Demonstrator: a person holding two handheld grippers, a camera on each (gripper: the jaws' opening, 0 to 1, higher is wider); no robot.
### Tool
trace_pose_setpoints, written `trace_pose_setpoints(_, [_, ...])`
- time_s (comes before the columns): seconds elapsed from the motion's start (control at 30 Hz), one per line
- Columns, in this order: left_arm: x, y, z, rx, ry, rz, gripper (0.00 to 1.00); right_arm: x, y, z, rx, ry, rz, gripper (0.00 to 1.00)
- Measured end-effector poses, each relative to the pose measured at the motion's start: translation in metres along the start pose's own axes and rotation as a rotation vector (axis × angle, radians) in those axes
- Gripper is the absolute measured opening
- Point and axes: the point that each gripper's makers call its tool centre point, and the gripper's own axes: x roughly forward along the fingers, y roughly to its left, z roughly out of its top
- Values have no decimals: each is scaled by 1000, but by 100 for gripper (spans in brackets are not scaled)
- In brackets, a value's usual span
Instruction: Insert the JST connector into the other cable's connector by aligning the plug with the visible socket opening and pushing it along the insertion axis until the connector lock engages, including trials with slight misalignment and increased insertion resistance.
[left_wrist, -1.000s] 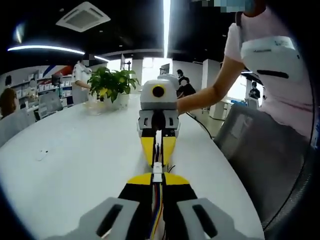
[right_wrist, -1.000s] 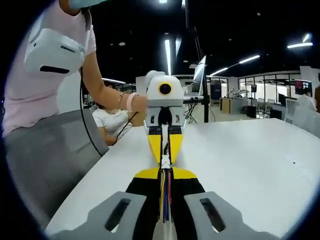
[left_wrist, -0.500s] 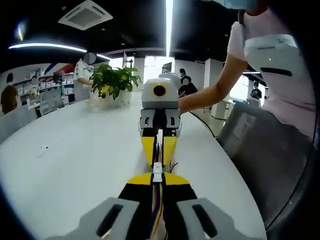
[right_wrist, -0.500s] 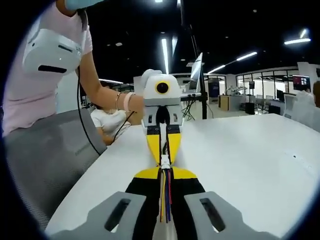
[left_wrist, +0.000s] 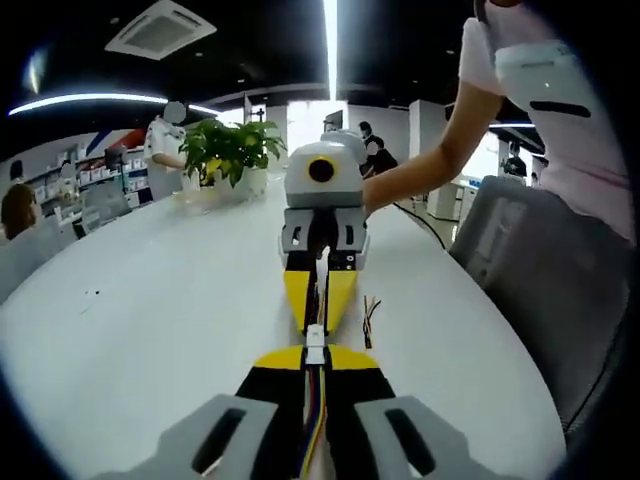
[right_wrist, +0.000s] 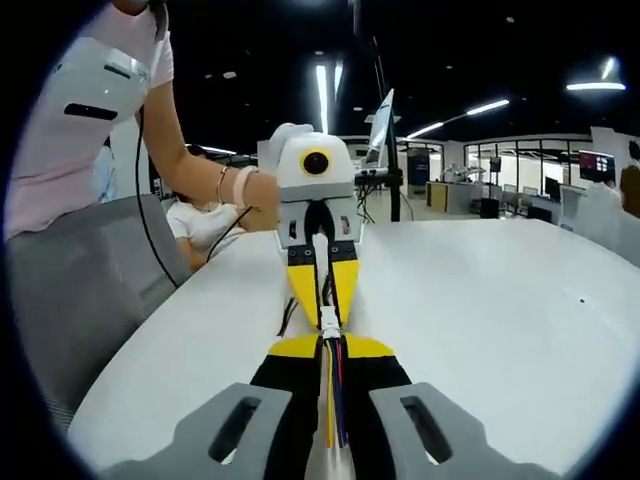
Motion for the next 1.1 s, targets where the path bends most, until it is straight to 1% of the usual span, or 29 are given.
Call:
trace_pose_setpoints(0.2, [5,7,-7,-12,2,7,0,1,-6,-8,9,7,-14,3])
trace_pose_setpoints(0.37, [7,9,-10,-26,-4,4,0,3,-8,-11,11,15,-19,3])
trace_pose_setpoints(0.57, [10,10,-16,-21,12,6,0,5,-11,-18,35,25,-29,4])
trace_pose_setpoints(0.73, [11,11,-18,-28,0,17,0,5,-12,-20,32,27,-35,4])
trace_pose_setpoints(1.1, [14,12,-23,-13,17,33,0,7,-14,-25,8,46,-54,4])
